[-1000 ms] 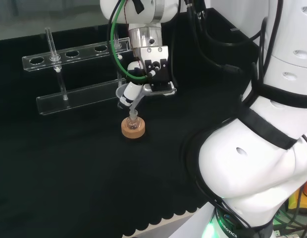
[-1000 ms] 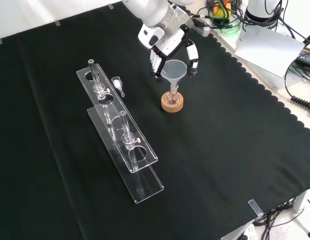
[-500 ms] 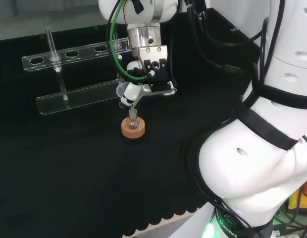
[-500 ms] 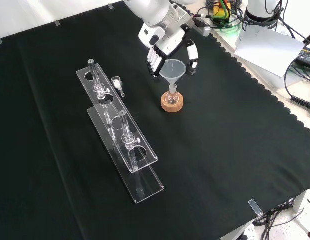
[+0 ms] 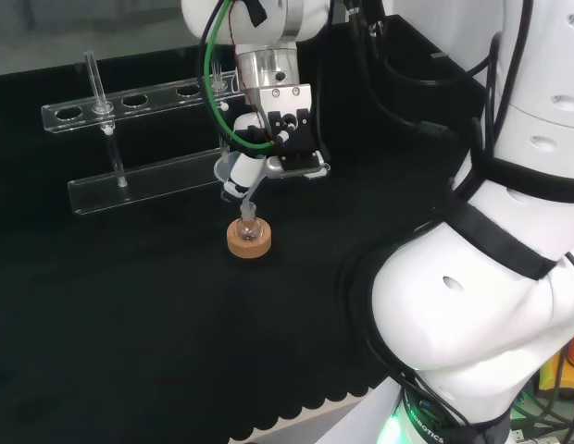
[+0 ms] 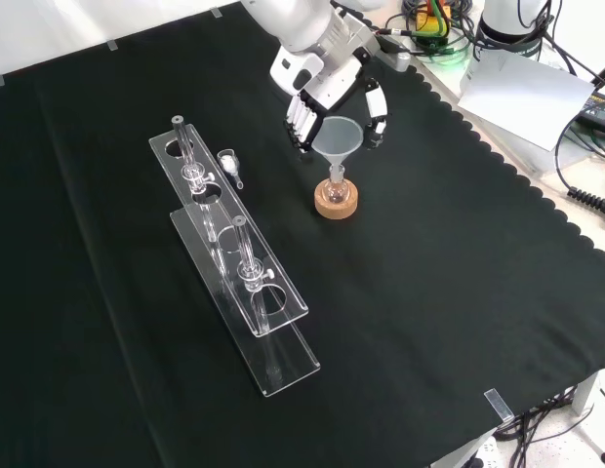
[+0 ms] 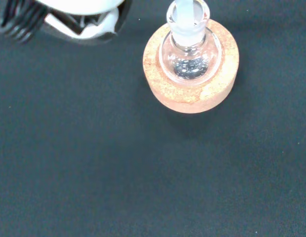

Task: Place the funnel on the round-bottom flask.

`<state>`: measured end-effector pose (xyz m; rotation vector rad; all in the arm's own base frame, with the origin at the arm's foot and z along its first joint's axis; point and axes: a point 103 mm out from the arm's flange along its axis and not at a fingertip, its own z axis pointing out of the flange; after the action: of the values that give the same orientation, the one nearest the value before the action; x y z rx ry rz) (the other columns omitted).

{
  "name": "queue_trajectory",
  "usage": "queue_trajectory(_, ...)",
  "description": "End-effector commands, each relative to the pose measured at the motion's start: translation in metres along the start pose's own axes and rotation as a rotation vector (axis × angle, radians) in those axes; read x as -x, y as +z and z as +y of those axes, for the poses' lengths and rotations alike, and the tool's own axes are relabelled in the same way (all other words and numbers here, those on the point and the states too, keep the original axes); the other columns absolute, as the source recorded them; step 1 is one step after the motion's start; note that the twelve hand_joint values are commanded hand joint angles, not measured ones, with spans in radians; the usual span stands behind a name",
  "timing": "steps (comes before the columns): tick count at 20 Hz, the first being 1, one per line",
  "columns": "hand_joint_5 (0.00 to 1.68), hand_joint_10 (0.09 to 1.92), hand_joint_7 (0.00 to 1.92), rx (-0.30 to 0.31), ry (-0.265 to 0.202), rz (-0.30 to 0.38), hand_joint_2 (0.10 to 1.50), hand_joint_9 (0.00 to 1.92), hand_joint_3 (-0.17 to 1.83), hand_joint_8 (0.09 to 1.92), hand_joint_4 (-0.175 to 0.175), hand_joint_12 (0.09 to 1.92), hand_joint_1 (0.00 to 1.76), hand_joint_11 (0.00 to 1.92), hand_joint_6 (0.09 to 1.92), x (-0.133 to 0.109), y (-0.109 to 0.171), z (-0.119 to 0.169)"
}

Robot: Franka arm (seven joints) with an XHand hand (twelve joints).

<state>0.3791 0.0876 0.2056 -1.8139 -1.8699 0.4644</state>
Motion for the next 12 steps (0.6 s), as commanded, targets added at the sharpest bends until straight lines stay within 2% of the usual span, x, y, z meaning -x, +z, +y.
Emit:
queue_trajectory(1,0.4,0.7,0.12,-0.021,0.007,-0.005,0.63,0.48,0.72,0.73,-0.067,1.31,0.89,0.39,0.54,-0.0026,0.0015,0.0)
queue_trajectory(4,0.35,0.73,0.05,-0.029,0.011,-0.011,0.63,0.38,0.72,0.73,-0.073,1.34,0.88,0.3,0.4,-0.0023,0.0008,-0.0015)
queue_trajectory(7,0.31,0.76,0.01,-0.026,0.014,-0.01,0.62,0.26,0.7,0.62,-0.077,1.36,0.87,0.21,0.22,0.0,-0.0004,-0.0032)
queue_trajectory(12,0.3,0.77,0.0,0.006,0.007,-0.016,0.62,0.22,0.69,0.54,-0.079,1.38,0.86,0.16,0.11,0.0019,-0.0023,-0.0055)
